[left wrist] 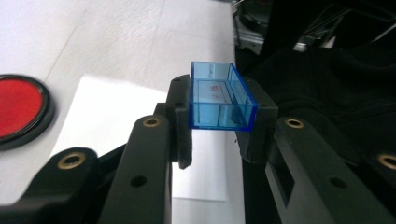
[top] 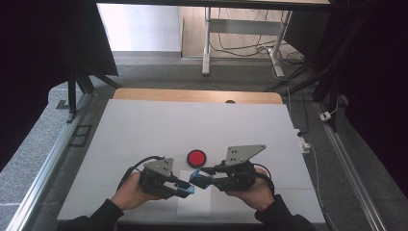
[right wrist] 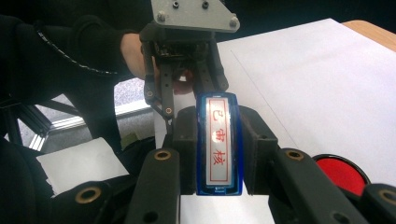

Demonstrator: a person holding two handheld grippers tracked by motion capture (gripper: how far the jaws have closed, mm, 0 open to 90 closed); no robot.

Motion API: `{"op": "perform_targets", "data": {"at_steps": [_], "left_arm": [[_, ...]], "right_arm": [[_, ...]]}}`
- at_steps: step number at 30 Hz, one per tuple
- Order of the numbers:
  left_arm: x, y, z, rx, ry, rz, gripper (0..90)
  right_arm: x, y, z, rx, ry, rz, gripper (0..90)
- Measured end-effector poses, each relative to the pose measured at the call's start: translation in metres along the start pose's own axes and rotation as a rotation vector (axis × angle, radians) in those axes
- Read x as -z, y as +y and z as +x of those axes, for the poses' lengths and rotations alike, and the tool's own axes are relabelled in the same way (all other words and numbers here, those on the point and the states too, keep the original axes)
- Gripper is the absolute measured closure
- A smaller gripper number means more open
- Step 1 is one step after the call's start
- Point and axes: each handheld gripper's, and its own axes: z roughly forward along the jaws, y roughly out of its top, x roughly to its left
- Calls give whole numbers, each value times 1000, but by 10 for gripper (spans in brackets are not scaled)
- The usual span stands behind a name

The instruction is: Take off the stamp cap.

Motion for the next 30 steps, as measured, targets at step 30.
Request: {"op": "perform_targets", "data": {"at_steps": [30], "left_arm": [[51,-31,-36,195,263,-59,685]], "right_arm": [[2,-3,-3,-15,-64,-4,711]]}}
